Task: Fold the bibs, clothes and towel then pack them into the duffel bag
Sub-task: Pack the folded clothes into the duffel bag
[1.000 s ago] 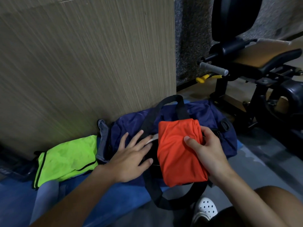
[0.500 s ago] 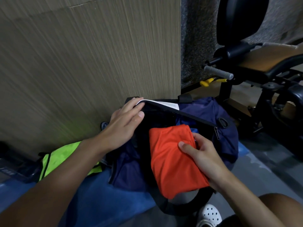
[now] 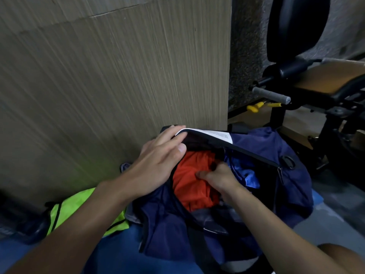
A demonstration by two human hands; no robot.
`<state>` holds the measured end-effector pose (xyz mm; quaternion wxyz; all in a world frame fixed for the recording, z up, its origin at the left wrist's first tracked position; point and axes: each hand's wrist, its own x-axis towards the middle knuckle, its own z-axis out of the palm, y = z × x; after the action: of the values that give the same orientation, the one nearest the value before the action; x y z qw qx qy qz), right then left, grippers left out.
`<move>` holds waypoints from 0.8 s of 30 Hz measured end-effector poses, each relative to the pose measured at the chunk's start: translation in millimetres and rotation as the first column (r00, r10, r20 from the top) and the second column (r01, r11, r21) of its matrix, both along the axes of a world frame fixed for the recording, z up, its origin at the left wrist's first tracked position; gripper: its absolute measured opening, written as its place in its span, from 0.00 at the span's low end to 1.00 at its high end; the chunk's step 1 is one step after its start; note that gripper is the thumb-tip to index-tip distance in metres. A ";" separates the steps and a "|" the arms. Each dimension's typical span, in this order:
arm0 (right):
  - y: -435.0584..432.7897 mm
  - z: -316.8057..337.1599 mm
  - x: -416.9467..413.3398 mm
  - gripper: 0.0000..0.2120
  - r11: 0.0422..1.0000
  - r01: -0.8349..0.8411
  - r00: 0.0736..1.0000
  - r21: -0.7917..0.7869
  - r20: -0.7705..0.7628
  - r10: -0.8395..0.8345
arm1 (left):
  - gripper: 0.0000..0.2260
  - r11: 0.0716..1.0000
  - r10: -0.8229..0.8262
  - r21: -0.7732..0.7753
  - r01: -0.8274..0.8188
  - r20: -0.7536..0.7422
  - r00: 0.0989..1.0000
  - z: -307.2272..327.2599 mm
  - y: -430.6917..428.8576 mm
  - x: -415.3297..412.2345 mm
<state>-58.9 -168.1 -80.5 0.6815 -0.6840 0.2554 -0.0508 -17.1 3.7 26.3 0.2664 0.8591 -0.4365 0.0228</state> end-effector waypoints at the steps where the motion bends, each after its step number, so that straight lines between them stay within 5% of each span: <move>1: 2.3 -0.3 3.3 0.18 0.998 0.021 1.000 -0.055 -0.008 -0.022 | 0.31 1.000 -0.001 0.005 0.001 0.005 1.000 -1.3 0.3 0.4; 6: 19.3 3.4 22.9 0.24 0.996 0.010 0.998 0.090 0.059 -0.015 | 0.31 1.000 -0.007 -0.018 0.007 -0.011 1.000 1.1 1.0 1.2; 9: 22.1 0.4 25.6 0.17 0.999 0.025 0.998 0.033 0.062 -0.027 | 0.31 1.000 -0.012 -0.007 0.012 -0.021 1.000 1.7 3.8 0.3; 14: 35.4 -3.4 35.7 0.10 0.944 0.091 0.991 0.317 0.060 -0.116 | 0.31 1.000 -0.025 -0.017 0.025 -0.031 0.999 -1.6 5.0 1.3; 16: 37.2 -7.9 39.1 0.13 0.982 0.022 0.999 0.187 0.035 -0.029 | 0.31 1.000 -0.018 -0.011 0.018 -0.043 0.999 -2.6 6.2 2.8; 18: 34.9 -6.4 37.6 0.16 0.988 -0.104 0.994 -0.112 0.025 0.107 | 0.32 0.999 -0.026 -0.022 0.026 -0.038 0.999 -2.8 8.2 3.9; 20: 29.0 -6.7 36.2 0.21 0.883 -0.119 0.987 -0.453 0.045 0.157 | 0.33 0.999 -0.039 -0.028 0.038 -0.029 0.999 -3.6 8.9 3.9; 24: 30.9 -6.3 25.3 0.28 0.723 -0.089 0.894 -0.685 0.264 0.361 | 0.31 0.999 -0.037 -0.015 0.037 -0.030 0.999 -6.0 6.5 2.4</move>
<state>-33.7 -137.2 -86.8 0.4342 -0.8819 -0.0026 -0.1838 -14.7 10.2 20.4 0.2797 0.8491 -0.4481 0.0082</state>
